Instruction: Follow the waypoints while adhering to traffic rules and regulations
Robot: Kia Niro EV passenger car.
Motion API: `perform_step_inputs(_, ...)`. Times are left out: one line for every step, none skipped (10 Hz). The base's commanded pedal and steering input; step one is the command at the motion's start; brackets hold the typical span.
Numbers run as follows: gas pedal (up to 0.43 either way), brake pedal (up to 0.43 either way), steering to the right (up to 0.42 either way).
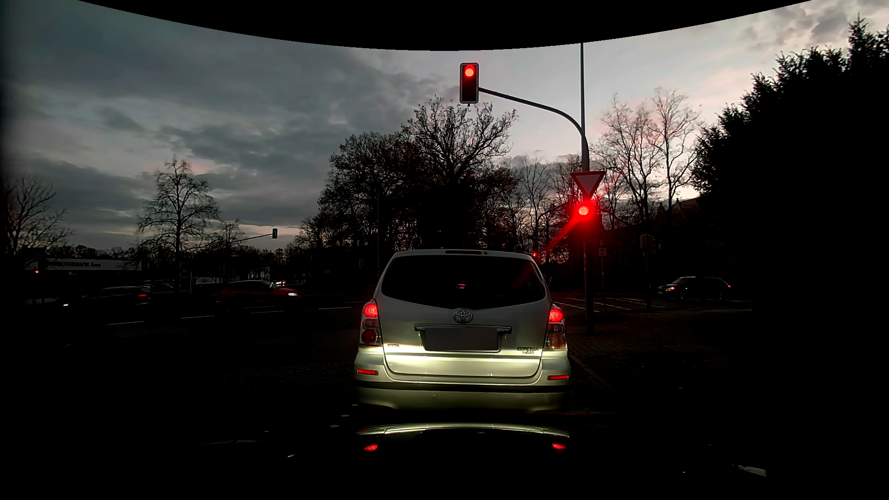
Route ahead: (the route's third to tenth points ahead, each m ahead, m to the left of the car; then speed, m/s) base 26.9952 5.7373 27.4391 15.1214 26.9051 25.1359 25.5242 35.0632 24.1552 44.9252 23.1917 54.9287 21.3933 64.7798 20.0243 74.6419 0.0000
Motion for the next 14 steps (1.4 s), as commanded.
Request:
perform_step_inputs(0.0, 0.341, -0.001)
perform_step_inputs(0.0, 0.341, -0.001)
perform_step_inputs(0.0, 0.341, -0.001)
perform_step_inputs(0.0, 0.341, -0.001)
perform_step_inputs(0.0, 0.341, -0.001)
perform_step_inputs(0.0, 0.341, -0.001)
perform_step_inputs(0.0, 0.341, -0.001)
perform_step_inputs(0.0, 0.341, 0.0)
perform_step_inputs(0.0, 0.341, -0.001)
perform_step_inputs(0.0, 0.341, 0.0)
perform_step_inputs(0.0, 0.341, -0.001)
perform_step_inputs(0.0, 0.341, -0.001)
perform_step_inputs(0.0, 0.341, -0.001)
perform_step_inputs(0.0, 0.341, 0.0)
